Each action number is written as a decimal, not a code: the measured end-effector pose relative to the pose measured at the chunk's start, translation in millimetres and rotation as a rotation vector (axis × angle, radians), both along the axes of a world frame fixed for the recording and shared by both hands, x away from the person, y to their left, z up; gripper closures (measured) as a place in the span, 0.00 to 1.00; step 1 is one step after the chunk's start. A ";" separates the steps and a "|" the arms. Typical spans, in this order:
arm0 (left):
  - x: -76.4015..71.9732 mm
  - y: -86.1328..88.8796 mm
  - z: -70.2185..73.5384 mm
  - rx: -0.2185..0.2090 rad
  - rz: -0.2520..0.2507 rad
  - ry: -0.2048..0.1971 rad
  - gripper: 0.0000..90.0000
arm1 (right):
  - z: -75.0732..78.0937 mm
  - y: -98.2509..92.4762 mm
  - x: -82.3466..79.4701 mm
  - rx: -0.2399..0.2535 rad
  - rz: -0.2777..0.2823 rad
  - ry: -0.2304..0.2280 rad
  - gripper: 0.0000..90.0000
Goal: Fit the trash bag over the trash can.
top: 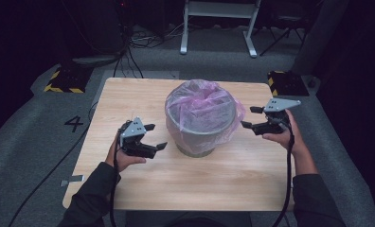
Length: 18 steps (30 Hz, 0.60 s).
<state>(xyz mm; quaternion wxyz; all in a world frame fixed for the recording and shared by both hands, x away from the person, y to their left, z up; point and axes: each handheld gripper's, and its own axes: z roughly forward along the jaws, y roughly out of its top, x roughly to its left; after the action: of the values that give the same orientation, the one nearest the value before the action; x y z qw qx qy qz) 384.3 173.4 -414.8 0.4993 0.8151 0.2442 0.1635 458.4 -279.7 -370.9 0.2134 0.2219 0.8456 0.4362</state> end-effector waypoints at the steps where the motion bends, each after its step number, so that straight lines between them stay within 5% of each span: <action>1: -4.3 -5.4 -0.5 -0.016 -0.018 0.007 0.18 | -1.5 3.1 -5.5 -0.002 0.008 -0.017 0.29; 8: -12.0 -35.7 -9.0 0.055 -0.036 0.009 0.18 | -13.9 30.9 -21.1 -0.090 -0.035 -0.128 0.32; 12: -7.9 -43.0 -10.6 0.081 -0.001 -0.012 0.21 | -16.1 38.4 -19.0 -0.088 -0.103 -0.165 0.50; 18: -2.2 -42.4 -7.6 0.111 0.080 -0.074 0.39 | -15.7 46.8 -22.6 -0.117 -0.112 -0.232 0.55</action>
<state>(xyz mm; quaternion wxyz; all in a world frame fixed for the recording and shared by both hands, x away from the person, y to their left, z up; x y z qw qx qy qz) 382.1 130.9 -422.4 0.4553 0.8243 0.2486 0.2268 435.8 -232.9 -386.6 0.3464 0.2038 0.8255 0.3963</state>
